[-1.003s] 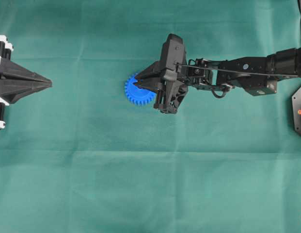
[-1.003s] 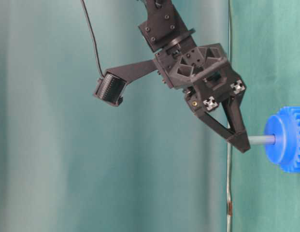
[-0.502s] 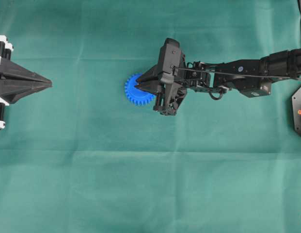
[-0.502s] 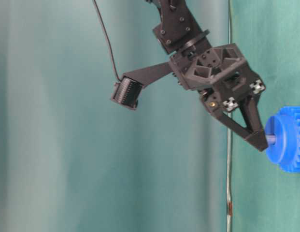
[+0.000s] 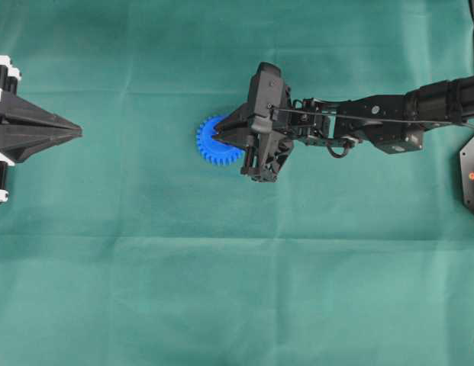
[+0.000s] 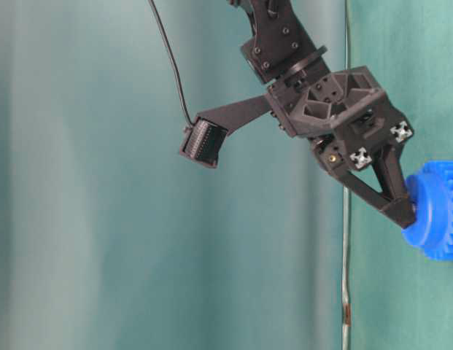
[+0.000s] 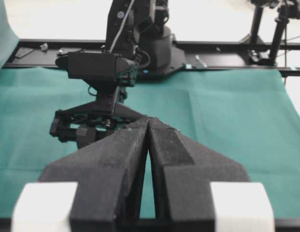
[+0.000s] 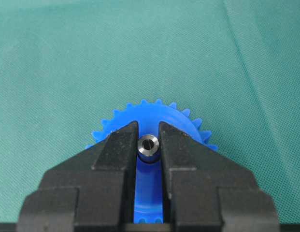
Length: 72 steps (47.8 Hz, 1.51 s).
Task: Insert the shaft placed at a random location into the center hole of the medium gear at another random location.
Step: 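Open the right gripper and raise it off the inserted shaft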
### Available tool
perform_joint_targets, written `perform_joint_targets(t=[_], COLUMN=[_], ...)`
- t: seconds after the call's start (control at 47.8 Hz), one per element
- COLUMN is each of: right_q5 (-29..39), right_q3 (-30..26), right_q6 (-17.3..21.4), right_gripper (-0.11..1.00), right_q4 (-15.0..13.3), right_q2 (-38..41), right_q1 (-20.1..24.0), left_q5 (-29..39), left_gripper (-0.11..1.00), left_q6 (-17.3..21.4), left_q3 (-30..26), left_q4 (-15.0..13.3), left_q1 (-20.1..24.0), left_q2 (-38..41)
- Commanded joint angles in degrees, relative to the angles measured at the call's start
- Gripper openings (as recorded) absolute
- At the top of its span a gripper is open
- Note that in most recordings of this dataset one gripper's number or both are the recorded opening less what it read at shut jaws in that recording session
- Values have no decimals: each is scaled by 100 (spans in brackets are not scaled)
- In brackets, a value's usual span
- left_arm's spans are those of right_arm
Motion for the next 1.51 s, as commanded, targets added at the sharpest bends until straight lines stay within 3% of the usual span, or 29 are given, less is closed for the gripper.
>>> perform_joint_targets(t=[0.0,0.251,0.314,0.439,0.502,0.669,1.087,1.484], right_q5=[-44,-44,-70,-70,-70,-35,70,176], right_q3=[-114,-132,-123,-123,-105,-44,308,589], right_q6=[18,18,18,18,18,0,-18,-18], right_gripper=[13,18,32,70,78,72,72,72], right_q4=[-9,0,-9,0,0,-9,-18,-9], right_q2=[-97,-97,-97,-158,-193,-360,-1178,-1424], right_q1=[0,0,0,0,0,9,0,9], left_q5=[-18,0,0,0,0,9,9,9], left_gripper=[0,0,0,0,0,0,0,0], left_q6=[0,0,0,0,0,0,0,0], left_q3=[-105,-114,-114,-105,-114,-114,-114,-114], left_q4=[18,18,9,9,9,9,18,9], left_q1=[0,0,0,0,-9,0,0,0], left_q2=[44,44,44,44,44,44,44,44])
